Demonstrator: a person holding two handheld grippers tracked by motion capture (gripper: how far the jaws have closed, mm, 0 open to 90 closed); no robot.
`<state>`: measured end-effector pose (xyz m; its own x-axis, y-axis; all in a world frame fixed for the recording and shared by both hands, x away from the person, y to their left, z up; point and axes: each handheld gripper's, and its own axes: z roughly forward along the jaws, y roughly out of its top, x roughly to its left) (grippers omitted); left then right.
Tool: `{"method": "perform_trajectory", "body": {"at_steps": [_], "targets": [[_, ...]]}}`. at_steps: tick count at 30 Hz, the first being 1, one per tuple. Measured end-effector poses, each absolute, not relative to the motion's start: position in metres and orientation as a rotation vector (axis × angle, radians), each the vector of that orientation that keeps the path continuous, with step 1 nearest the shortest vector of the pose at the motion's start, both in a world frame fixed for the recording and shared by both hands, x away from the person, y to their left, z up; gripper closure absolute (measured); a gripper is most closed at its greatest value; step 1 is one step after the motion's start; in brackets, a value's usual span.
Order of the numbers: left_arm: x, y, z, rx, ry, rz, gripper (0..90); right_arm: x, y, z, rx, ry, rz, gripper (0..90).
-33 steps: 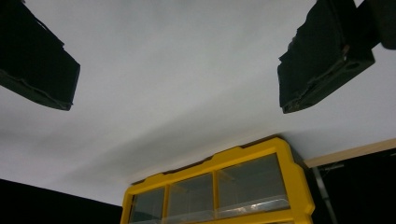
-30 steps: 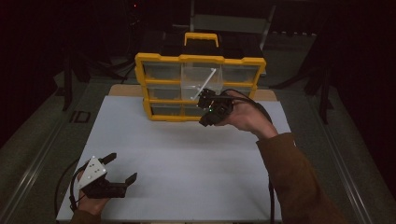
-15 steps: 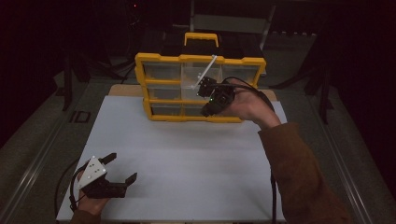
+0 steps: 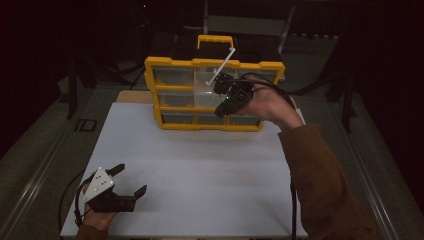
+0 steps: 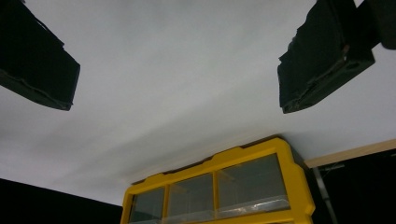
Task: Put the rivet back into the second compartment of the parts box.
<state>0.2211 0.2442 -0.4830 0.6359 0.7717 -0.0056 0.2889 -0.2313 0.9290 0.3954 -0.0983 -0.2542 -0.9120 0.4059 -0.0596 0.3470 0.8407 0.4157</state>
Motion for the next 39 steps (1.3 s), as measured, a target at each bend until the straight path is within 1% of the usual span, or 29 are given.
{"method": "perform_trajectory", "body": {"at_steps": [27, 39], "targets": [[0.221, 0.244, -0.483, 1.800, 0.858, 0.573, 0.0, 0.414, -0.104, -0.214, 0.666, 2.818, 0.670, 82.8], [0.221, 0.244, -0.483, 1.802, 0.856, 0.575, 0.0, 0.429, -0.103, -0.199, 0.761, 2.786, 0.698, 82.8]]}}
